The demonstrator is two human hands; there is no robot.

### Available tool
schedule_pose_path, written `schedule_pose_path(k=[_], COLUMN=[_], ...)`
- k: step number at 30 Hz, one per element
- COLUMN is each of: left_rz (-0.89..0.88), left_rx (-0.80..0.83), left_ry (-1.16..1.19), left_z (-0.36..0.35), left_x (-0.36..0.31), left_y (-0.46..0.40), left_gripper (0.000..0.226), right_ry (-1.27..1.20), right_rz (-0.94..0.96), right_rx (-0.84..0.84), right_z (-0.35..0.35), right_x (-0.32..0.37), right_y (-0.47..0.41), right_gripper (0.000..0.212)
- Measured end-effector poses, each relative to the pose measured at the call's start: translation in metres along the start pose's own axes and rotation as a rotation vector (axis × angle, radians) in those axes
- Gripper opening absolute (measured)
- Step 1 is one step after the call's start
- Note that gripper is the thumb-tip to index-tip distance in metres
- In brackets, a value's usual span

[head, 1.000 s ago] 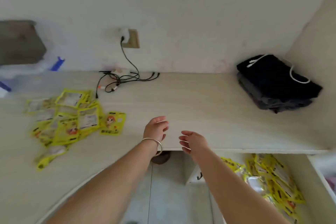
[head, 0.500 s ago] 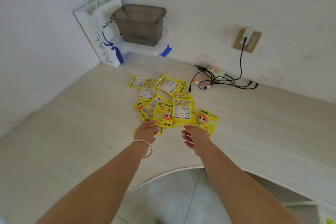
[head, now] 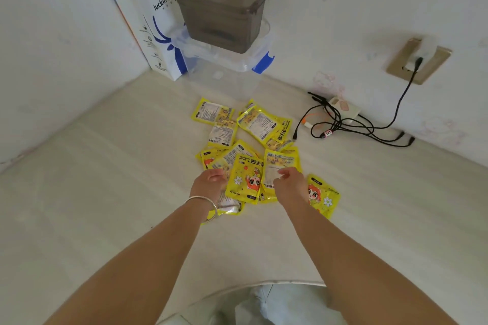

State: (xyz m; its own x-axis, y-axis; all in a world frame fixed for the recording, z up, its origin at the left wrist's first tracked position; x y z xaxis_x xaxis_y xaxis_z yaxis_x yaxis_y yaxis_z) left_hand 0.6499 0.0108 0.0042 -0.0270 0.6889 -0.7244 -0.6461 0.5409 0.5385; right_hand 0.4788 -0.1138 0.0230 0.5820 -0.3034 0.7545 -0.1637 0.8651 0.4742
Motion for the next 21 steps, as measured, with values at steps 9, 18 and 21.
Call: schedule_pose_path(k=[9,18,21], left_rz=[-0.201,-0.211,-0.171], left_rx=[-0.108,-0.089,-0.098], left_ry=[-0.730,-1.044,-1.020], left_z=[-0.021,-0.036,-0.036], left_x=[-0.036,-0.049,-0.048], left_y=[-0.031,-0.053,-0.058], left_gripper=[0.073,0.120,0.116], right_ry=[0.354,0.309,0.199], right_rz=[-0.016,-0.115,-0.112], right_rx=[-0.083,-0.078,-0.080], right_z=[0.005,-0.012,-0.018], right_x=[0.006,0.002,0.003], right_y=[-0.043,-0.041,-0.038], right_gripper=[0.077,0.094,0.095])
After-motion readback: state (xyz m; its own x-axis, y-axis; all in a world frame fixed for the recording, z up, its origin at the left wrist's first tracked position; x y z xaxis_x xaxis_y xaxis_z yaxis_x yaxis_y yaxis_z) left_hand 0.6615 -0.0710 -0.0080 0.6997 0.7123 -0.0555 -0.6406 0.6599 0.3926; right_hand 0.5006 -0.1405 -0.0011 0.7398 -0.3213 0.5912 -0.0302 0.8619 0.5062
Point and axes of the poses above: each hand's wrist, its own y-axis away from the middle knuckle, its own z-axis out of the back of the hand, x = y × z, the point moved 6 cm from there along -y, towards the middle knuckle, and after that the axes turned 9 degrees about -y, right-handed, at the moved point
